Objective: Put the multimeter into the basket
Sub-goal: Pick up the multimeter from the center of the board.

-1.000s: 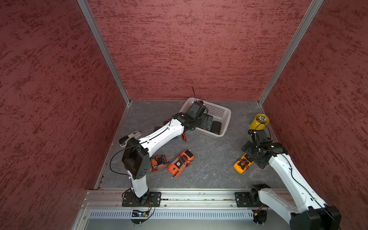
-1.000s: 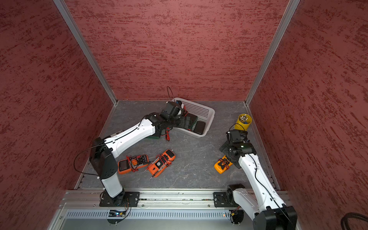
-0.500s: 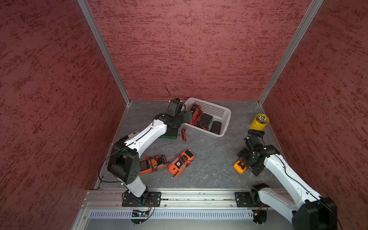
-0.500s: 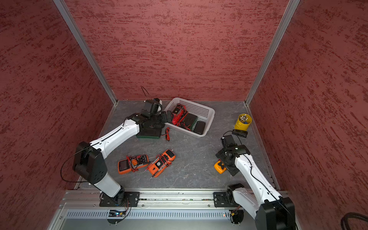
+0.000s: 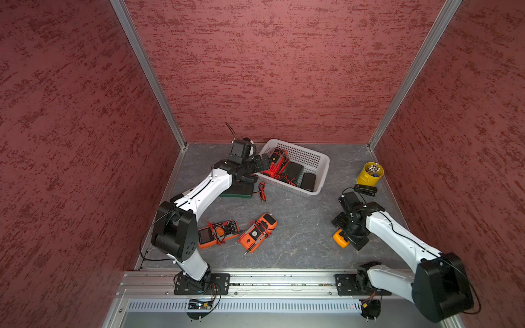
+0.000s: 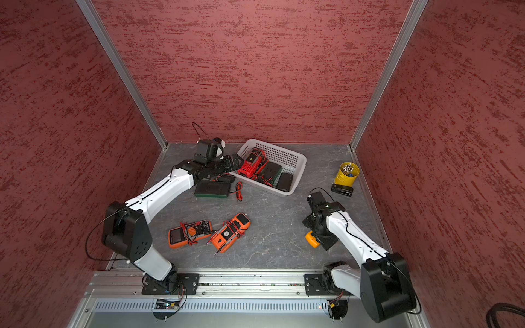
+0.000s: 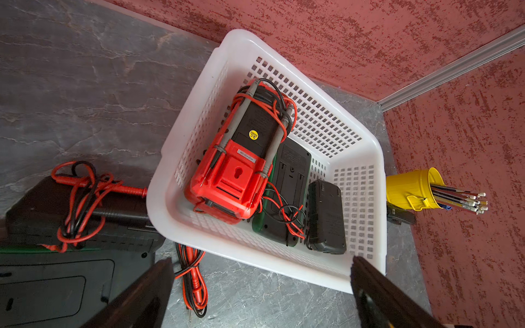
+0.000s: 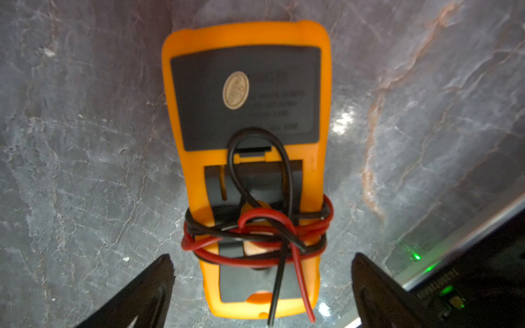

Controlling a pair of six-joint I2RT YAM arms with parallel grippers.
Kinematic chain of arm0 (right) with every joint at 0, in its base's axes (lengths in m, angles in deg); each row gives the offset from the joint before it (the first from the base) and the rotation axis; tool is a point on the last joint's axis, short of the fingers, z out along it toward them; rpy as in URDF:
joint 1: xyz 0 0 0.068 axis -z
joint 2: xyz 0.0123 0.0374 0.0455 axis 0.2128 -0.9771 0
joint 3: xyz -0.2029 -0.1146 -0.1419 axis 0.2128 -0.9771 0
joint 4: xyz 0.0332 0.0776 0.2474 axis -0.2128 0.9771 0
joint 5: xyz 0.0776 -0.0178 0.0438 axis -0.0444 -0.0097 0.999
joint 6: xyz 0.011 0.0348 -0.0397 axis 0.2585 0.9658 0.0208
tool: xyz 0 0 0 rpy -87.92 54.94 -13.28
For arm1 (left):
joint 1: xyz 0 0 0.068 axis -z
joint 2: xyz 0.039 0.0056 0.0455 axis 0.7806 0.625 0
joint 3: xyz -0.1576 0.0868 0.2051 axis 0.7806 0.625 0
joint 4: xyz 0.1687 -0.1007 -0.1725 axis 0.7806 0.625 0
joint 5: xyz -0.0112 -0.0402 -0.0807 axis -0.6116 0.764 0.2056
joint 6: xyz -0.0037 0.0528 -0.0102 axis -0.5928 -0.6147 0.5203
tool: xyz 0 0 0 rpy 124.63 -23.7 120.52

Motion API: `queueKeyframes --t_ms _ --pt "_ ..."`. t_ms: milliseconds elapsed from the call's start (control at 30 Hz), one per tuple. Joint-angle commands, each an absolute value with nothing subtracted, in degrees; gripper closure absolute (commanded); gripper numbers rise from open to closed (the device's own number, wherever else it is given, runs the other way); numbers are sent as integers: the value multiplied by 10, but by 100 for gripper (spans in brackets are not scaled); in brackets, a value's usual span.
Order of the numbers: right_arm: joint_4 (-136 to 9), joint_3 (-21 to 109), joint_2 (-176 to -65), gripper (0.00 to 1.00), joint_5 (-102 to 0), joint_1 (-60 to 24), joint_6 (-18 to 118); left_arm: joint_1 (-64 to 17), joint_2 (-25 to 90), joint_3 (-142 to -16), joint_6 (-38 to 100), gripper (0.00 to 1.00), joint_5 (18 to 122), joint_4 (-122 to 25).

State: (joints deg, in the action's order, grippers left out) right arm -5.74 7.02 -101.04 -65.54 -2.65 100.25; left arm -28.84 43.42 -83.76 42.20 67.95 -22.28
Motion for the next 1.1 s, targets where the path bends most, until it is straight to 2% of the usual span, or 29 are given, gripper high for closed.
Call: queueKeyframes --t_ms 0,433,533,700,833,900,1067 --pt "-85 70 -1024 1 -673 -29 1008 -293 433 -827 427 0 697 -230" --pt "-123 65 -1092 1 -714 -25 993 -295 426 -822 424 0 679 -214" --pt "-137 65 -1109 5 -715 -22 981 -295 424 -820 423 0 676 -213" --pt "-150 75 -1131 22 -711 -21 940 -295 422 -819 424 0 670 -211" --pt "-151 93 -1127 50 -705 -21 893 -295 421 -818 424 0 667 -208" --pt "-149 104 -1114 58 -705 -21 873 -295 420 -818 424 0 666 -208" --pt "-148 126 -1053 66 -722 -21 829 -295 416 -815 425 0 659 -208"
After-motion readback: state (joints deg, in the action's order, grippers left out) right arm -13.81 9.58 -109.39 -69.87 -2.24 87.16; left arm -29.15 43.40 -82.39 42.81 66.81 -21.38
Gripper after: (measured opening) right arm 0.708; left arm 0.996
